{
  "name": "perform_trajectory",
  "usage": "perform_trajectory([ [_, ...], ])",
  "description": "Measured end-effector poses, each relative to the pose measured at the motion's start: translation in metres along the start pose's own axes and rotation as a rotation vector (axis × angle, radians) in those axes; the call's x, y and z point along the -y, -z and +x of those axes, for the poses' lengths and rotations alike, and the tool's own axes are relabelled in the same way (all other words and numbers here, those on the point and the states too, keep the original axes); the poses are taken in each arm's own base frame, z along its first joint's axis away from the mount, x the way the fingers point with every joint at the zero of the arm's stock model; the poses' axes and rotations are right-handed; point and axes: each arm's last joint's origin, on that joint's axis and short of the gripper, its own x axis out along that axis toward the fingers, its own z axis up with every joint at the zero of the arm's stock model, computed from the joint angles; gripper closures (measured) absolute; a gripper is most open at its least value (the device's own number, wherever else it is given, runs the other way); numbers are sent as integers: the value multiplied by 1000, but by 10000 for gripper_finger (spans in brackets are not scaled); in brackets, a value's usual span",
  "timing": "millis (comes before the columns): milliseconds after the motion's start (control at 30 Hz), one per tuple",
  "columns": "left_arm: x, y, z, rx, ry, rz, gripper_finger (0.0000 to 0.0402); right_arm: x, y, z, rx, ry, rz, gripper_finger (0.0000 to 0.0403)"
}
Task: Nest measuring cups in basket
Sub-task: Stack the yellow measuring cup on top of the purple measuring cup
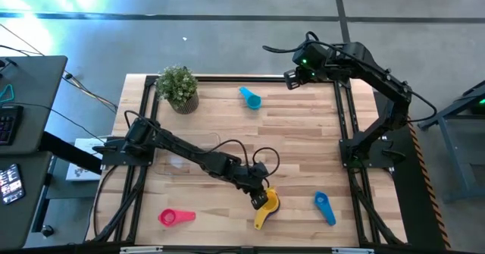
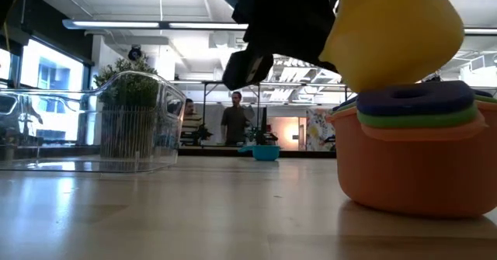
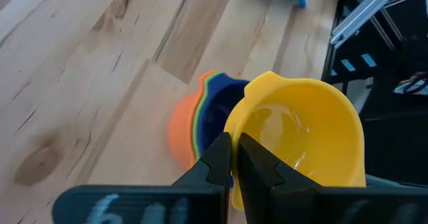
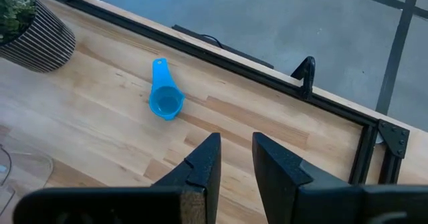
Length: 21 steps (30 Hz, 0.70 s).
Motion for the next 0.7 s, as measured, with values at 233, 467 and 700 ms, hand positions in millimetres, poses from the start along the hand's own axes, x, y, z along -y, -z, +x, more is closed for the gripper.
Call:
perform_trajectory([
  [233,-3,2,9,-22,5,-10,394,0,0,0,0,0,0,324],
  [467,-8,7,17,-52,-9,-21,394,0,0,0,0,0,4,324],
  [700,-9,8,18,-64,-10,-40,394,0,0,0,-1,-1,11,324],
])
